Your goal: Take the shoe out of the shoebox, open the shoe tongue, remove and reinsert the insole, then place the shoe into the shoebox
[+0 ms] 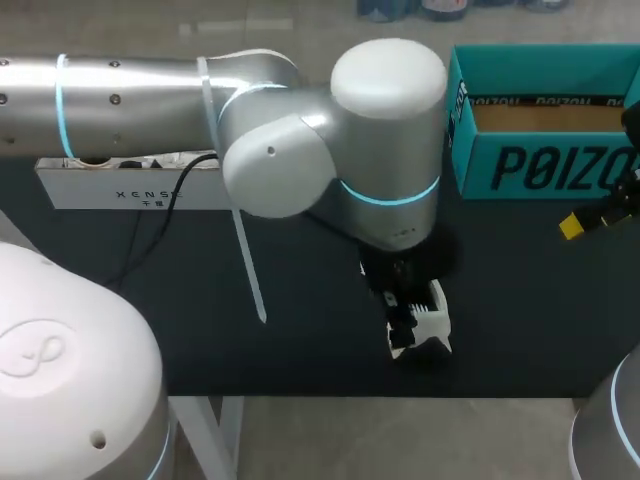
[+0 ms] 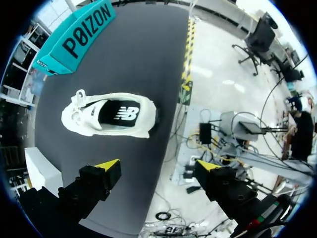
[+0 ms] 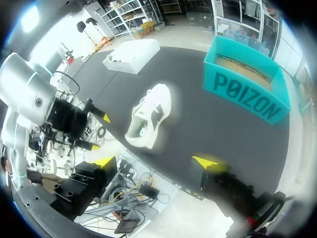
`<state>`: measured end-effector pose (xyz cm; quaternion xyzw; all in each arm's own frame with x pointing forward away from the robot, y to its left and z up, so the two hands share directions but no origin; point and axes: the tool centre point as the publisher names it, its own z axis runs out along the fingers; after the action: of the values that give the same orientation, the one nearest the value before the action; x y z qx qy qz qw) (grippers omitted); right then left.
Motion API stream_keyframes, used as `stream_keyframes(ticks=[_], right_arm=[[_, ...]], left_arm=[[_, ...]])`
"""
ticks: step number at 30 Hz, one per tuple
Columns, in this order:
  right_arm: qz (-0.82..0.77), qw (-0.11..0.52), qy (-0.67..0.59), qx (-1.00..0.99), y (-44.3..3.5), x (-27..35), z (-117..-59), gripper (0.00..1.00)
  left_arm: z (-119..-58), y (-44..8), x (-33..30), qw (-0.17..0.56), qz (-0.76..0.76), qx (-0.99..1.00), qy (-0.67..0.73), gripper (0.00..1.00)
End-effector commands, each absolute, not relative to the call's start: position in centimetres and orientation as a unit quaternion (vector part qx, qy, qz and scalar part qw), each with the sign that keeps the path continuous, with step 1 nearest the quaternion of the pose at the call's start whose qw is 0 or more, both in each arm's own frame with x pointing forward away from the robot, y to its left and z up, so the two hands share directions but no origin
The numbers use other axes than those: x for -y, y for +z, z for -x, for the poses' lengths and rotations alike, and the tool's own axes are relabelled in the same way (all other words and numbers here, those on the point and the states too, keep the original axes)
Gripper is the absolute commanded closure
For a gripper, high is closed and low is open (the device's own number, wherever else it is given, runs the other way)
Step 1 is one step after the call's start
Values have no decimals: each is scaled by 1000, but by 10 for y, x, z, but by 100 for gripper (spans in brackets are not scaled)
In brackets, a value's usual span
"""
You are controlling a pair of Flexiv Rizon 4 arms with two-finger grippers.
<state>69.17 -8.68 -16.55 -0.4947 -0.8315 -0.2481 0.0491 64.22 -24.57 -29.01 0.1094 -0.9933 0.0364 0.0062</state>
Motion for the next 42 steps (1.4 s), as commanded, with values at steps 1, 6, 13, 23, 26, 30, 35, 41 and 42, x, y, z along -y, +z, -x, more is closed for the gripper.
stream_keyframes(ticks=[1, 6, 13, 23, 26, 30, 35, 41, 42], right_arm=[[495, 49, -247, 831, -166, 86, -693, 0], [495, 49, -247, 831, -166, 86, -693, 0], [495, 49, -247, 831, -166, 86, -693, 0], [495, 49, -247, 831, -166, 86, -693, 0], [495, 49, -247, 831, -166, 86, -693, 0], [495, 49, -247, 831, -166, 86, -693, 0], [495, 49, -247, 831, -166, 86, -693, 0], [495, 49, -247, 831, -166, 86, -693, 0], [495, 49, -247, 831, -166, 86, -693, 0]], left_arm=[[-648, -310, 287, 35, -97, 995, 11, 0], [-649, -321, 297, 49, -94, 994, 3, 0], [-655, -337, 299, 57, -102, 993, -3, 0], [-662, -342, 304, 49, -101, 994, -12, 0], [-662, -348, 302, 46, -101, 994, -19, 0], [-664, -357, 302, 46, -90, 995, -14, 0], [-666, -364, 307, 40, -89, 995, -27, 0], [-669, -368, 306, 40, -89, 995, -24, 0], [-670, -369, 305, 40, -91, 995, -24, 0]])
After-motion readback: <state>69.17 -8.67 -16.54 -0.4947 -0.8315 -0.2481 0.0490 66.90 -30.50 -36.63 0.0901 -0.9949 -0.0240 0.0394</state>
